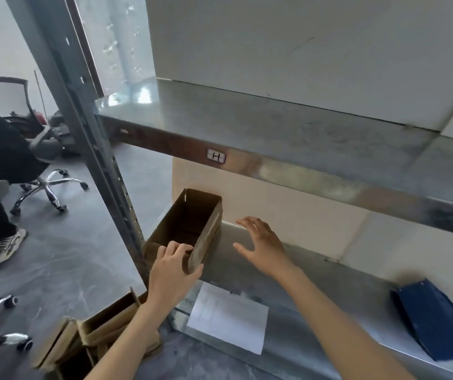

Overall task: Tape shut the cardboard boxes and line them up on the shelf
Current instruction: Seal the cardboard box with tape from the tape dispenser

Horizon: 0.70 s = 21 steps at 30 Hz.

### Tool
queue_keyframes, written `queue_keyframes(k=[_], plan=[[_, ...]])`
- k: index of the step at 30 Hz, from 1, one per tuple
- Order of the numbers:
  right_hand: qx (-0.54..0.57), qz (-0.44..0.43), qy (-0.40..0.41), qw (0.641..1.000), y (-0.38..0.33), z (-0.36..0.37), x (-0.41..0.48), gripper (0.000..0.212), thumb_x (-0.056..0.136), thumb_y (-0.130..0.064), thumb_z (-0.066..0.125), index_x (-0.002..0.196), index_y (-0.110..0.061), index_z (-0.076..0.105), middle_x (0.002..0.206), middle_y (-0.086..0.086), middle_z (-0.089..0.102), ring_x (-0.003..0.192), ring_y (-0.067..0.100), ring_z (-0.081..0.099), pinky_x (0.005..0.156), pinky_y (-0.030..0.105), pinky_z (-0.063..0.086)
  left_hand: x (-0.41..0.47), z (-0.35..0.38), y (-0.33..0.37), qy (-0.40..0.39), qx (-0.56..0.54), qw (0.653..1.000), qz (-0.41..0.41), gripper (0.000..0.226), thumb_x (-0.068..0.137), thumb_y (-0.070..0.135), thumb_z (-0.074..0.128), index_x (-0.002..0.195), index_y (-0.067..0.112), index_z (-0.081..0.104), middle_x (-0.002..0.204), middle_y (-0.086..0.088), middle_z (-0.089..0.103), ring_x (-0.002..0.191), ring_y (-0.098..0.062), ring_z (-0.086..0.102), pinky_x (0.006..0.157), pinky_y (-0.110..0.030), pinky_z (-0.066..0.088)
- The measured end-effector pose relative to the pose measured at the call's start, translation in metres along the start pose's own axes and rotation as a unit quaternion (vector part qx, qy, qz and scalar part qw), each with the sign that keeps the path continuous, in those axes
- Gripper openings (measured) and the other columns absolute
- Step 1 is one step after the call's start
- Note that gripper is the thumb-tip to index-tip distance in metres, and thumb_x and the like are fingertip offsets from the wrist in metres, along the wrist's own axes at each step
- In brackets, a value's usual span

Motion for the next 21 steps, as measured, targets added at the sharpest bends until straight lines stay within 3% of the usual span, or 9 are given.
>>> queue_keyframes(k=[3,7,11,15,21], plan=[[-0.007,0.029,0.005,1.0,0.013,-0.005,-0.011,0.065,0.09,-0.043,0.063,0.146,-0.031,0.034,0.153,-0.004,0.028,0.139,0.017,0.03,0.111,0.035,0.034,-0.004,-0.001,-0.007,-0.008,-0.005,0.998,0.063,0.038,0.076,0.045,0.078,0.107,0.025,0.068,0.105,0.008,0.062,0.097,-0.013,0.048,0.077,-0.023,0.049],[-0.002,0.08,-0.006,0.997,0.034,-0.011,-0.033,0.075,0.086,-0.042,0.068,0.149,-0.035,0.028,0.155,-0.005,0.024,0.14,0.016,0.029,0.11,0.036,0.036,-0.002,0.0,-0.009,-0.037,0.005,0.987,0.159,0.039,0.07,0.048,0.082,0.101,0.03,0.067,0.096,0.016,0.058,0.088,-0.008,0.048,0.068,-0.009,0.041],[-0.012,0.12,-0.024,0.992,0.052,-0.017,-0.062,0.075,0.086,-0.041,0.068,0.148,-0.039,0.025,0.151,-0.006,0.032,0.134,0.016,0.039,0.104,0.035,0.043,0.004,0.009,0.006,-0.071,-0.032,0.972,0.221,0.038,0.073,0.055,0.076,0.101,0.032,0.064,0.099,0.02,0.054,0.089,-0.005,0.049,0.068,-0.007,0.042],[-0.001,0.148,-0.007,0.989,0.065,-0.028,-0.095,0.069,0.085,-0.037,0.069,0.144,-0.042,0.033,0.142,-0.005,0.042,0.127,0.014,0.045,0.099,0.032,0.047,0.008,0.023,0.033,-0.11,-0.062,0.957,0.262,0.039,0.076,0.06,0.065,0.104,0.034,0.062,0.105,0.025,0.05,0.098,-0.001,0.045,0.074,-0.009,0.044],[-0.014,0.21,0.026,0.977,0.091,-0.049,-0.145,0.048,0.084,-0.035,0.072,0.129,-0.031,0.053,0.141,-0.002,0.043,0.126,0.017,0.046,0.097,0.033,0.046,0.006,0.052,0.079,-0.161,-0.074,0.941,0.289,0.037,0.079,0.052,0.072,0.11,0.037,0.059,0.114,0.028,0.046,0.102,0.004,0.036,0.076,-0.005,0.033]])
Point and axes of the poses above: each hand's wrist, its own x-axis towards the middle knuckle, its own z-axis out of the palm, y = z × x, the point moved 4 cm from there along x, towards the middle knuckle
